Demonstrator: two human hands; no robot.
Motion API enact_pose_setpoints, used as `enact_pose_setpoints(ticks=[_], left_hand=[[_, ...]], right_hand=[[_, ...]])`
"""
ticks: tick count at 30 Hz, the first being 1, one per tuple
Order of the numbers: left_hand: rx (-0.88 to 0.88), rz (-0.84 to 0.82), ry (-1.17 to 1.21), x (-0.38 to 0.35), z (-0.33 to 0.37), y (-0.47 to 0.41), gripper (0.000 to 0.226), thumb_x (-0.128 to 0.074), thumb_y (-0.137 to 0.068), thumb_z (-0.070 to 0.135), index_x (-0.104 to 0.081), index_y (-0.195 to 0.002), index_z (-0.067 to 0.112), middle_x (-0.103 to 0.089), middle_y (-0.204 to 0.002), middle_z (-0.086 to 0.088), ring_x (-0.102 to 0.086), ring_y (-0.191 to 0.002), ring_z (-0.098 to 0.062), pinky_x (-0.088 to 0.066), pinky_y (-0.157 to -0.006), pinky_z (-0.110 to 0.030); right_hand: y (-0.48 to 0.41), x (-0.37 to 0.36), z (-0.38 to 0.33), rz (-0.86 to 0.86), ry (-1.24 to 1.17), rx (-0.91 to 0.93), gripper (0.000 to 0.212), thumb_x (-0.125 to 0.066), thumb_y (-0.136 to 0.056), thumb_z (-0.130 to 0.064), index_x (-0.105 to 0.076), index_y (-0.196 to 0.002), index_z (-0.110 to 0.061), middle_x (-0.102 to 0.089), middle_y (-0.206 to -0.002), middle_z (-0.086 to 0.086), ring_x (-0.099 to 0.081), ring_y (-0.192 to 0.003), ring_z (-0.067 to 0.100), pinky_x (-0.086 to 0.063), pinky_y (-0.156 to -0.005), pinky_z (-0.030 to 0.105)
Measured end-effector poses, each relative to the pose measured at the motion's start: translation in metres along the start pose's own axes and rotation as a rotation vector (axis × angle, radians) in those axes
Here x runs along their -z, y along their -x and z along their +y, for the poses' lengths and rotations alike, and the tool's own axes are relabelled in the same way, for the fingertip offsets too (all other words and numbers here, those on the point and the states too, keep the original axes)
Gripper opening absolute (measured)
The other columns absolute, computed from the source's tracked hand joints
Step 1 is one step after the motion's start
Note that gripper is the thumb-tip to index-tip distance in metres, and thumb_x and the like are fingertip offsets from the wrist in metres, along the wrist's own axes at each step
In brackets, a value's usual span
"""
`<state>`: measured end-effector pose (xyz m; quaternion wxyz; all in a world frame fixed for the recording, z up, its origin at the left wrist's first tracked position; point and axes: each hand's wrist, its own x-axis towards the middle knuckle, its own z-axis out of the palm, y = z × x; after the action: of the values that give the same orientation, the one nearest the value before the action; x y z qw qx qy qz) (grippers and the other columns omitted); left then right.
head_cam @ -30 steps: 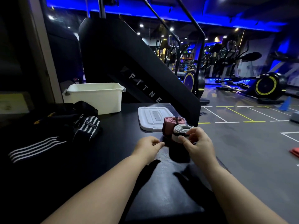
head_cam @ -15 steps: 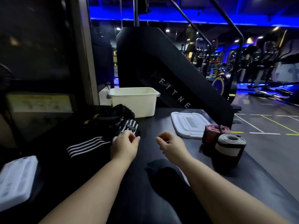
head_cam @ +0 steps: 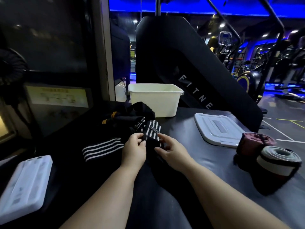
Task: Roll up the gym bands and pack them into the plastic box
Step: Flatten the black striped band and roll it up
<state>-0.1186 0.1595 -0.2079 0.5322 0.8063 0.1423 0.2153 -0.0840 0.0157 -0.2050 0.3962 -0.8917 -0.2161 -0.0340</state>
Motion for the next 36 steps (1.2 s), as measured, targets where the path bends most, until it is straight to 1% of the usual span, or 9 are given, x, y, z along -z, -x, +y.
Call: enact_pose_setpoints(ticks=[3,6,9,14,20,24,29,33,36], left_hand=[[-0.035,-0.065,0.127,-0.002,0.002,0.005,0.019,-0.058,-0.095,0.009,-0.062,-0.108,0.022,-0.068,-0.104,0.003,-0.063,-0.097,-0.009,-0.049,-0.092,-0.026],[-0.072,-0.111,0.233,-0.006,0.005,0.011,0.019,-0.061,-0.093,0.007,-0.062,-0.095,0.026,-0.068,-0.095,0.006,-0.065,-0.093,-0.009,-0.052,-0.092,-0.029],[-0.115,-0.058,0.197,-0.005,0.006,0.014,0.010,-0.068,-0.089,0.014,-0.064,-0.097,0.020,-0.067,-0.092,0.006,-0.064,-0.090,-0.007,-0.052,-0.085,-0.022],[-0.175,-0.130,0.106,0.000,0.005,0.017,0.024,-0.071,-0.087,0.025,-0.067,-0.111,0.024,-0.063,-0.106,0.007,-0.058,-0.097,-0.004,-0.047,-0.081,-0.013],[-0.211,-0.271,0.020,-0.003,-0.003,0.016,0.031,-0.068,-0.090,0.027,-0.065,-0.119,0.038,-0.064,-0.118,0.006,-0.054,-0.118,-0.013,-0.044,-0.105,-0.038],[-0.190,-0.271,0.011,-0.003,-0.004,0.015,0.023,-0.066,-0.091,0.031,-0.067,-0.114,0.032,-0.063,-0.115,0.003,-0.055,-0.116,-0.017,-0.045,-0.103,-0.042],[-0.204,-0.315,-0.007,-0.001,-0.002,0.016,0.023,-0.061,-0.081,0.051,-0.067,-0.100,0.040,-0.064,-0.111,0.000,-0.060,-0.108,-0.017,-0.050,-0.098,-0.041],[-0.237,-0.318,-0.006,-0.003,-0.003,0.013,0.006,-0.063,-0.092,0.029,-0.068,-0.094,0.031,-0.065,-0.108,-0.006,-0.063,-0.097,-0.014,-0.051,-0.085,-0.027],[-0.249,-0.288,-0.004,-0.004,-0.003,0.013,0.006,-0.063,-0.092,0.026,-0.067,-0.092,0.031,-0.065,-0.104,-0.006,-0.063,-0.094,-0.016,-0.051,-0.081,-0.028]], right_hand=[[0.001,0.001,0.007,0.003,-0.009,-0.023,0.066,-0.076,-0.080,-0.039,-0.047,-0.139,-0.036,-0.054,-0.116,-0.009,-0.054,-0.102,0.006,-0.042,-0.090,0.019],[0.005,0.005,0.009,0.071,-0.004,-0.030,0.041,-0.077,-0.078,-0.038,-0.065,-0.117,-0.031,-0.054,-0.101,-0.013,-0.054,-0.094,0.005,-0.038,-0.081,0.016],[0.009,0.008,0.008,0.091,0.051,0.003,0.012,-0.072,-0.083,-0.037,-0.063,-0.087,-0.031,-0.053,-0.088,-0.013,-0.054,-0.086,0.007,-0.039,-0.072,0.017],[0.020,0.019,0.009,0.158,-0.102,-0.005,0.020,-0.072,-0.084,-0.035,-0.055,-0.072,-0.037,-0.057,-0.078,-0.015,-0.053,-0.074,-0.003,-0.036,-0.065,0.009],[0.024,0.030,0.020,0.227,-0.417,-0.125,0.015,-0.071,-0.084,-0.037,-0.065,-0.084,-0.023,-0.071,-0.079,-0.003,-0.069,-0.082,0.019,-0.057,-0.079,0.043],[0.024,0.034,0.017,0.307,-0.408,-0.149,0.015,-0.067,-0.089,-0.032,-0.062,-0.089,-0.018,-0.067,-0.079,-0.003,-0.063,-0.075,0.013,-0.049,-0.067,0.024],[0.023,0.032,0.012,0.326,-0.561,-0.206,0.027,-0.070,-0.077,-0.045,-0.060,-0.095,-0.027,-0.068,-0.090,0.000,-0.066,-0.084,0.020,-0.055,-0.077,0.041],[0.032,0.040,0.008,0.246,-0.710,-0.200,0.039,-0.078,-0.073,-0.041,-0.059,-0.105,-0.029,-0.068,-0.104,0.008,-0.070,-0.091,0.025,-0.058,-0.083,0.043],[0.041,0.046,0.002,0.115,-0.620,-0.180,0.059,-0.091,-0.061,-0.031,-0.057,-0.109,-0.030,-0.071,-0.096,0.000,-0.071,-0.086,0.013,-0.056,-0.074,0.027]])
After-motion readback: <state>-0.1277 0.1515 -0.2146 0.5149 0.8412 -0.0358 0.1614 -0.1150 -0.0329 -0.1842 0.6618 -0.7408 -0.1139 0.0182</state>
